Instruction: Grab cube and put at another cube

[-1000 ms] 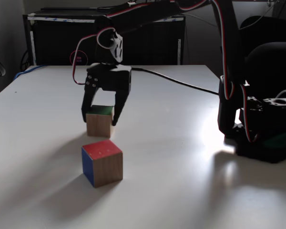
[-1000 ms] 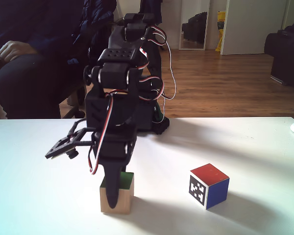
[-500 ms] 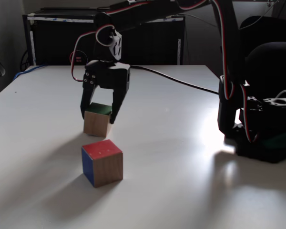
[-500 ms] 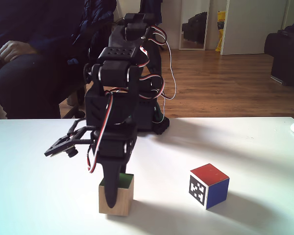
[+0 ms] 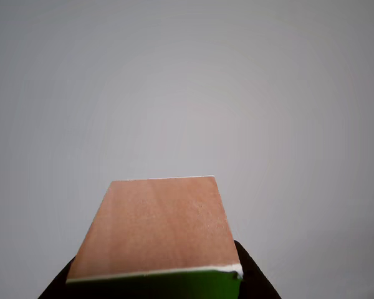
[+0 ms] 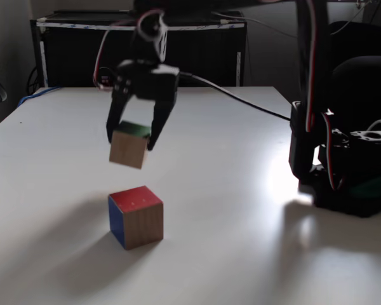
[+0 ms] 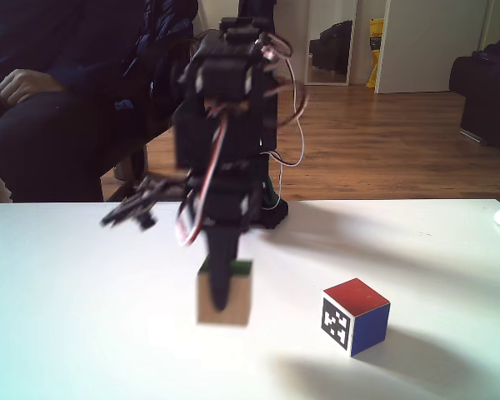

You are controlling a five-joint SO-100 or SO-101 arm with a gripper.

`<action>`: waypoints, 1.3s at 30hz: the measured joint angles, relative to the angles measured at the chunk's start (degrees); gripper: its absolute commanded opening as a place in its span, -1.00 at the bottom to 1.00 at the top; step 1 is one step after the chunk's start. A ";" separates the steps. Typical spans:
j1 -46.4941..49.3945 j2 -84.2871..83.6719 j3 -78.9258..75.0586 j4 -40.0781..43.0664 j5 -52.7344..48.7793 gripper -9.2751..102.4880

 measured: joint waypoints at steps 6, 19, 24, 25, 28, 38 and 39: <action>-8.09 12.74 6.77 2.72 3.16 -0.60; -21.80 18.46 7.91 7.82 11.95 -0.60; -26.19 15.38 5.10 8.35 14.59 -0.60; -26.72 14.33 4.31 8.35 15.03 -0.60; -27.25 10.99 1.58 8.44 16.26 -0.59; -28.48 -0.62 -6.33 8.61 18.37 -0.59; -28.48 -1.41 -7.12 8.61 18.37 -0.59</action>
